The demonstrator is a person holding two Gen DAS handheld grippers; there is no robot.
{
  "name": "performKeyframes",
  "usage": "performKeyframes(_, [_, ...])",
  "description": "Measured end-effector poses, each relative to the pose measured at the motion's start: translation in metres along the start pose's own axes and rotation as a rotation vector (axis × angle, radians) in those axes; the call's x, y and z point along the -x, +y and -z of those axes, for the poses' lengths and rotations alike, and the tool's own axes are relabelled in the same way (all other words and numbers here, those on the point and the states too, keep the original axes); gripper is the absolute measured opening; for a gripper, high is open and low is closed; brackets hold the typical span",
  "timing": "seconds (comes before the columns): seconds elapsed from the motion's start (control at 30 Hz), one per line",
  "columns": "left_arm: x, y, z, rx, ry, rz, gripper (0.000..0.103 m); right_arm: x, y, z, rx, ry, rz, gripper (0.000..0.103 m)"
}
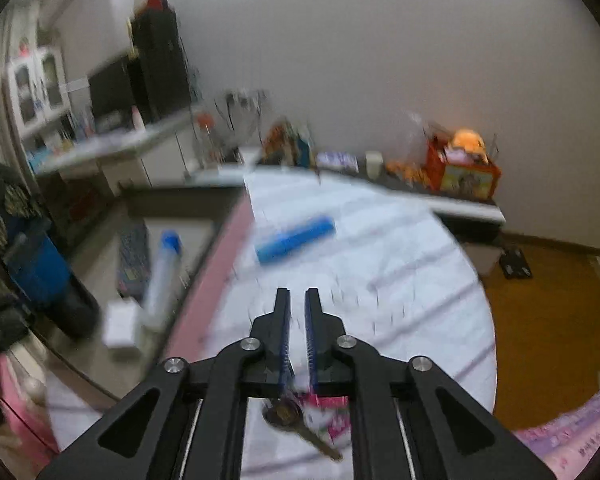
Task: Organize rigid objects
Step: 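Lift the keys with the right tool and carry them toward the tray, then carry the keys with pink tag over the tray with the right tool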
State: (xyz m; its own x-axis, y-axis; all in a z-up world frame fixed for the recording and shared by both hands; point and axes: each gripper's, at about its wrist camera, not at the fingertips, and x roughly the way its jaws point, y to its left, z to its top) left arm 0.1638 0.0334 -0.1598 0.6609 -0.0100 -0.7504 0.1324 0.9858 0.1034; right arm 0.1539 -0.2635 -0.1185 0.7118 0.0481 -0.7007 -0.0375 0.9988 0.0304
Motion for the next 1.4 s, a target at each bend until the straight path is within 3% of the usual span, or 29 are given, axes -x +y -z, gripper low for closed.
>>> performKeyframes(0.03, [0.0, 0.001, 0.0, 0.002, 0.001, 0.0, 0.028, -0.003, 0.0, 0.006, 0.0, 0.014, 0.001, 0.042])
performKeyframes(0.07, [0.0, 0.001, 0.0, 0.003, 0.0, 0.0, 0.028, -0.006, 0.002, 0.014, 0.002, 0.025, -0.001, 0.054])
performKeyframes(0.1, [0.0, 0.0, 0.001, 0.002, 0.0, 0.001, 0.028, -0.007, 0.004, 0.02, 0.007, 0.033, -0.007, 0.056])
performKeyframes(0.3, [0.0, -0.001, 0.001, 0.005, 0.0, 0.001, 0.028, -0.021, 0.014, 0.037, 0.065, 0.097, -0.021, 0.057])
performKeyframes(0.53, [0.002, -0.001, 0.001, 0.006, -0.002, 0.001, 0.028, -0.038, 0.02, 0.041, 0.139, 0.113, 0.011, 0.056])
performKeyframes(0.6, [0.003, -0.001, 0.001, 0.006, -0.002, 0.001, 0.028, -0.038, 0.018, 0.042, 0.143, 0.106, -0.003, 0.04])
performKeyframes(0.83, [0.004, -0.001, 0.002, 0.006, -0.003, -0.001, 0.028, -0.027, 0.006, 0.041, 0.071, 0.074, -0.072, 0.04])
performKeyframes(1.17, [0.006, 0.001, 0.003, 0.007, -0.003, -0.004, 0.028, -0.012, -0.004, 0.033, 0.039, 0.01, -0.028, 0.04])
performKeyframes(1.27, [0.007, 0.002, 0.003, 0.006, -0.001, -0.007, 0.028, -0.017, -0.007, 0.034, 0.025, 0.041, -0.053, 0.04])
performKeyframes(1.33, [0.007, 0.003, 0.004, 0.004, -0.004, -0.007, 0.028, -0.029, -0.002, 0.039, 0.045, 0.113, -0.052, 0.04])
performKeyframes(1.4, [0.008, 0.003, 0.004, 0.007, -0.004, -0.002, 0.029, -0.03, 0.003, 0.042, 0.071, 0.098, -0.024, 0.04])
